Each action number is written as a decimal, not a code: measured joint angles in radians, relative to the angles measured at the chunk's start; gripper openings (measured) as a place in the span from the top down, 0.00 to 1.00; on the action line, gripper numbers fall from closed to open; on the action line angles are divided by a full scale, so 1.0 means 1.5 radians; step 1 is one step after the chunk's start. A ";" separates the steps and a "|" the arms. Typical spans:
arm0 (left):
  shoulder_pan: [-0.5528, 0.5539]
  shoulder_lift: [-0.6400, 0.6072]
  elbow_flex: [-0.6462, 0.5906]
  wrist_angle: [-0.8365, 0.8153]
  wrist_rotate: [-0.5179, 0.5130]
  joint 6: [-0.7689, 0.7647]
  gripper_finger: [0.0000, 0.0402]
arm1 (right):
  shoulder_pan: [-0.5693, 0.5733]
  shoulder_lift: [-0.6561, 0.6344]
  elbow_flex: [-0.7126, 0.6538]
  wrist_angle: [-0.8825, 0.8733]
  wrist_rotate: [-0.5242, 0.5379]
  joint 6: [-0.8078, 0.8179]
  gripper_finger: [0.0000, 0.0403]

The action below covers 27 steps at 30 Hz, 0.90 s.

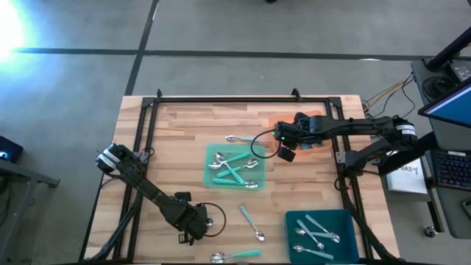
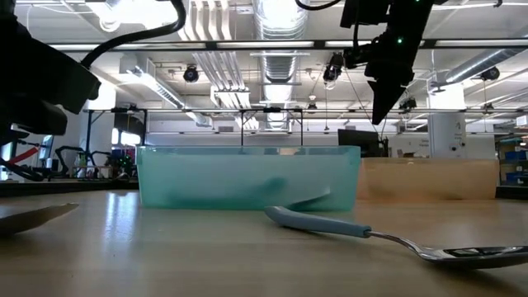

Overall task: Sort silverware by color (type)
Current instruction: Put the green spoon into the green bin

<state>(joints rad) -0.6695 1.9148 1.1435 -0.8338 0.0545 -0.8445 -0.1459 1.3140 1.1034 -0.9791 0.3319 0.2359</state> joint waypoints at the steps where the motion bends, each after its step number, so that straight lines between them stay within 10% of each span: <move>1: 0.000 0.000 0.001 0.000 0.006 0.006 0.79 | 0.000 0.000 0.000 0.000 0.000 0.000 0.77; 17: 0.001 -0.006 0.032 -0.024 -0.038 -0.161 0.91 | 0.000 0.000 0.000 0.001 -0.007 0.017 0.77; 27: 0.004 -0.024 0.173 -0.070 -0.353 -0.154 0.92 | 0.010 0.001 -0.024 0.178 -0.219 -0.005 0.77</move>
<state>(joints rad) -0.6633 1.8785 1.4027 -0.9382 -0.4744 -1.0751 -0.1306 1.3148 1.0668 -0.7122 0.0030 0.2283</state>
